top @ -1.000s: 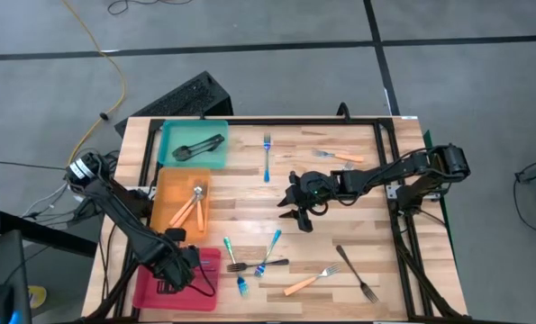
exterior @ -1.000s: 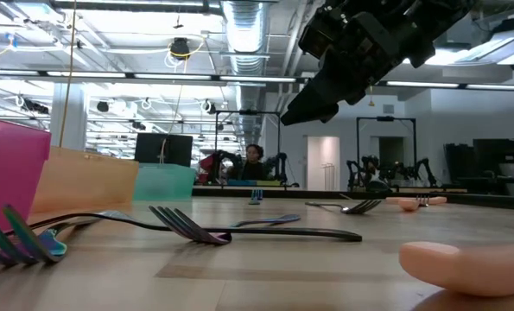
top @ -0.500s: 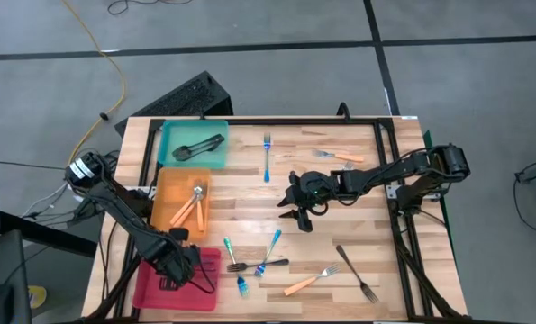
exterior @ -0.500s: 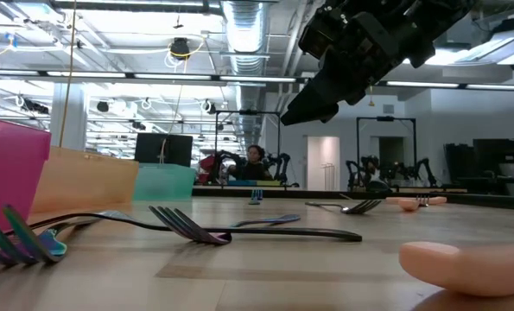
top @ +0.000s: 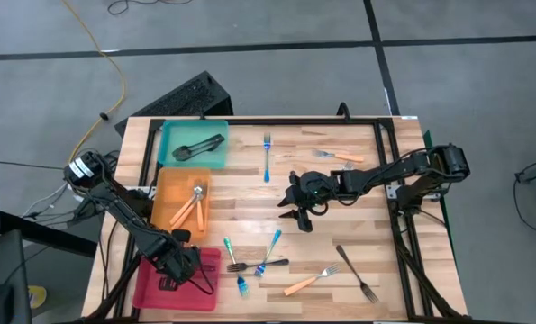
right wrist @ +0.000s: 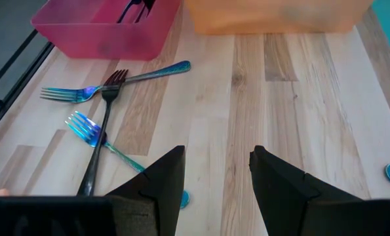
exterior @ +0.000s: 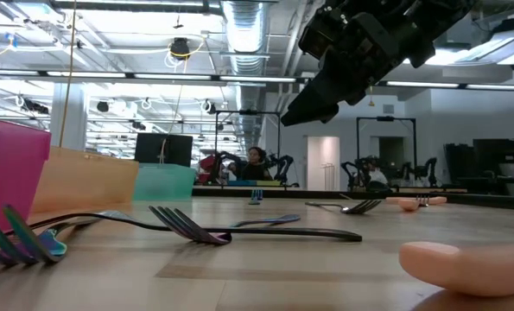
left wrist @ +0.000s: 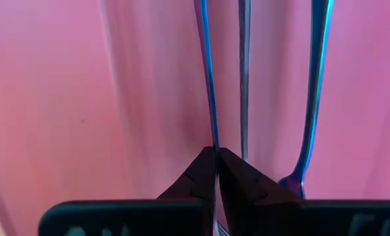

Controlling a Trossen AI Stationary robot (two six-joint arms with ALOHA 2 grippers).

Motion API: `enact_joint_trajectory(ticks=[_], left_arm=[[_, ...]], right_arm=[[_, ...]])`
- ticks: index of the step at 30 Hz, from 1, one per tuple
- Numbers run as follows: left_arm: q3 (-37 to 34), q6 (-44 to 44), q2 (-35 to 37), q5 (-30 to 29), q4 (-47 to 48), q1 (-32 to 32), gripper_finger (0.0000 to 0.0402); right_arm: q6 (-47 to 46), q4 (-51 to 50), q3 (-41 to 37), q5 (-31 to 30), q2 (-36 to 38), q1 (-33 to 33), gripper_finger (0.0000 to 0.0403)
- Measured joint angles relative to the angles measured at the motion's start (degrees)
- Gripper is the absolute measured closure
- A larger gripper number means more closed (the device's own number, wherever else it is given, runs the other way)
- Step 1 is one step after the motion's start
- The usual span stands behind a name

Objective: Sort silverware by color (type)
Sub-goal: Put the black fork into the blue bin, then put the orange fork into the orange bin

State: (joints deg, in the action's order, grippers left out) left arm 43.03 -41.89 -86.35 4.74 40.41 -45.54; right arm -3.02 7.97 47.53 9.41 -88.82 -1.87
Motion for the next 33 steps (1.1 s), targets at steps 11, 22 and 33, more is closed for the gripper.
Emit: enact_joint_trajectory(ticks=[11, 22, 33], left_arm=[[-0.2, 0.2, -0.3, 0.0, -0.3, 0.0, 0.0348], [2.1, -1.4, -0.3, 0.9, 1.4, 0.3, 0.0262], [8.0, -3.0, -0.3, 2.6, 8.5, 0.3, 0.0259]], right_arm=[[0.0, -0.3, 0.0, 0.3, 0.0, 0.0, 0.0211], [0.0, -0.3, 0.0, 1.1, 0.0, 0.0, 0.0211], [0.0, -0.3, 0.0, 1.2, 0.0, 0.0, 0.0211]])
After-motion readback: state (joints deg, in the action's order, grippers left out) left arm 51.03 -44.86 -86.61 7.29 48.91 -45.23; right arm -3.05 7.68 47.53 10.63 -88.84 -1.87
